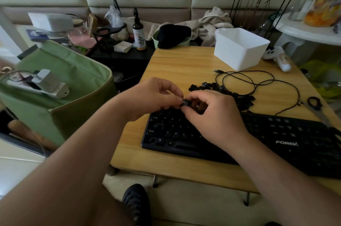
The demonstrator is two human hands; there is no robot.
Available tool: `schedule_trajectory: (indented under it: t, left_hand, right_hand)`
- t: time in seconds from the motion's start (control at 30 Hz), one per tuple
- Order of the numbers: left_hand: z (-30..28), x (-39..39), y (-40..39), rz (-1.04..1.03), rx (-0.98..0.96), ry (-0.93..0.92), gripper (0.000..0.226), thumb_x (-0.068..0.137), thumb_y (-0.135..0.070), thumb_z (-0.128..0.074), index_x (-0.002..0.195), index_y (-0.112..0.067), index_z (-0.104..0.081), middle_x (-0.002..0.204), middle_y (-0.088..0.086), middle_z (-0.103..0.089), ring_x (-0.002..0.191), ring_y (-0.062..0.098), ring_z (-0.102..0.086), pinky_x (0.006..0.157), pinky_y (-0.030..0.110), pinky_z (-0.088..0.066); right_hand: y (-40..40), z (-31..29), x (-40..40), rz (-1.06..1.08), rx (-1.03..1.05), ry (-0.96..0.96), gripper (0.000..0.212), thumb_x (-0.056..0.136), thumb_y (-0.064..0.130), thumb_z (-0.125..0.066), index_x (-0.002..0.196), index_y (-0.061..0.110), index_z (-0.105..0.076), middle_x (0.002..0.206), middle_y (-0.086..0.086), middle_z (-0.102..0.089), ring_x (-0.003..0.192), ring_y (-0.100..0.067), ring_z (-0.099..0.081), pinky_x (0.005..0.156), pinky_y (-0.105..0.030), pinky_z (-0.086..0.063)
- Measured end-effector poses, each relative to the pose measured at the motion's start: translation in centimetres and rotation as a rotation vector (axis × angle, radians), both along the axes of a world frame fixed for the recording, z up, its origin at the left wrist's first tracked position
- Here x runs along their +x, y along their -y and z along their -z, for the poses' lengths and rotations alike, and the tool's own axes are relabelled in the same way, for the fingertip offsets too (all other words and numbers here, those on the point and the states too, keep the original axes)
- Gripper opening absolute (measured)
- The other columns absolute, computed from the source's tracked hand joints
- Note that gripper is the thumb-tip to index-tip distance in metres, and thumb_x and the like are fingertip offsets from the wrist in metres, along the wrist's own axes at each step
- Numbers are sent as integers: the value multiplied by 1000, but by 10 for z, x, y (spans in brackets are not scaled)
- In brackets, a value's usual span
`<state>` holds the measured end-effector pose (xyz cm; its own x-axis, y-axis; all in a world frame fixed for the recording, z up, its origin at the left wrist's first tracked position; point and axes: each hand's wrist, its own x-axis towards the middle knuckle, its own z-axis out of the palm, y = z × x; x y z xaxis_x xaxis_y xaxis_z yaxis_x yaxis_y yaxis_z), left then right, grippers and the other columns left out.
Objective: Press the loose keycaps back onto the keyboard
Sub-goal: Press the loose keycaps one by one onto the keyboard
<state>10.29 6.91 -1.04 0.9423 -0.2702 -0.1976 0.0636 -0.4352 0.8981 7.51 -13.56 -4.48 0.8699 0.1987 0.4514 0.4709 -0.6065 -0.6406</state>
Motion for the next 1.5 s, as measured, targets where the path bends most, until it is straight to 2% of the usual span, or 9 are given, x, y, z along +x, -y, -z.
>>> schedule_trajectory:
  t: [0.2, 0.27, 0.4, 0.57, 0.7, 0.83, 1.17, 1.3, 1.5]
  left_hand:
    - [8, -26, -41, -50, 111, 41, 4, 93, -22, -76, 94, -24, -79, 78, -5, -73, 67, 5, -56, 68, 28, -44]
    - [14, -34, -52, -84, 149, 42, 5, 93, -24, -76, 93, -26, -80, 78, -6, -74, 68, 4, -59, 68, 27, -45]
    - [24, -46, -62, -129, 191, 24, 5, 93, -29, -77, 92, -29, -82, 79, -8, -76, 70, 1, -65, 73, 28, -51]
    - [28, -49, -59, -151, 248, 48, 7, 93, -35, -76, 93, -29, -81, 77, -11, -76, 68, -1, -66, 70, 23, -50]
    - [35, -44, -55, -179, 361, 92, 11, 88, -46, -77, 88, -35, -80, 83, -10, -77, 82, 7, -72, 78, 35, -61]
    - [37, -42, -55, -195, 395, 93, 16, 83, -53, -80, 83, -36, -77, 82, -10, -76, 81, 9, -72, 81, 40, -63]
    - [39, -44, -52, -202, 352, 89, 15, 82, -45, -84, 77, -32, -77, 79, -9, -76, 83, 12, -72, 82, 44, -63]
    - [40, -45, -50, -233, 359, 78, 19, 83, -43, -84, 72, -30, -75, 78, -8, -75, 83, 14, -71, 80, 43, -63]
    - [39, -44, -46, -239, 343, 60, 21, 84, -37, -84, 72, -25, -73, 77, -2, -74, 85, 25, -72, 77, 47, -61]
  right_hand:
    - [-37, 7, -11, -70, -151, 9, 22, 88, 44, -76, 106, 32, -76, 94, 14, -66, 96, -16, -59, 85, -46, -52]
    - [-47, 7, -15, -77, -208, -47, 22, 90, 49, -72, 109, 38, -75, 96, 13, -59, 104, -18, -52, 88, -44, -43]
    - [-59, 7, -17, -40, -279, -187, 17, 92, 52, -68, 106, 43, -73, 99, 15, -55, 115, -19, -42, 83, -39, -28]
    - [-66, 7, -15, 14, -305, -269, 15, 90, 52, -68, 103, 45, -72, 94, 18, -54, 114, -23, -41, 81, -40, -28]
    - [-68, 7, -13, 27, -329, -305, 16, 88, 55, -67, 100, 45, -71, 93, 19, -52, 116, -22, -40, 82, -41, -28]
    - [-68, 8, -14, 25, -340, -324, 12, 91, 49, -63, 100, 45, -70, 96, 19, -53, 115, -22, -38, 83, -41, -27]
    - [-65, 10, -20, 38, -392, -201, 15, 94, 45, -60, 98, 42, -74, 91, 15, -54, 108, -20, -39, 80, -39, -28]
    - [-65, 8, -22, -3, -508, -87, 20, 96, 44, -57, 99, 38, -75, 93, 13, -55, 103, -20, -38, 78, -39, -26]
    - [-61, 4, -23, -47, -625, -53, 31, 95, 49, -47, 109, 40, -73, 90, 13, -49, 100, -18, -33, 80, -40, -24]
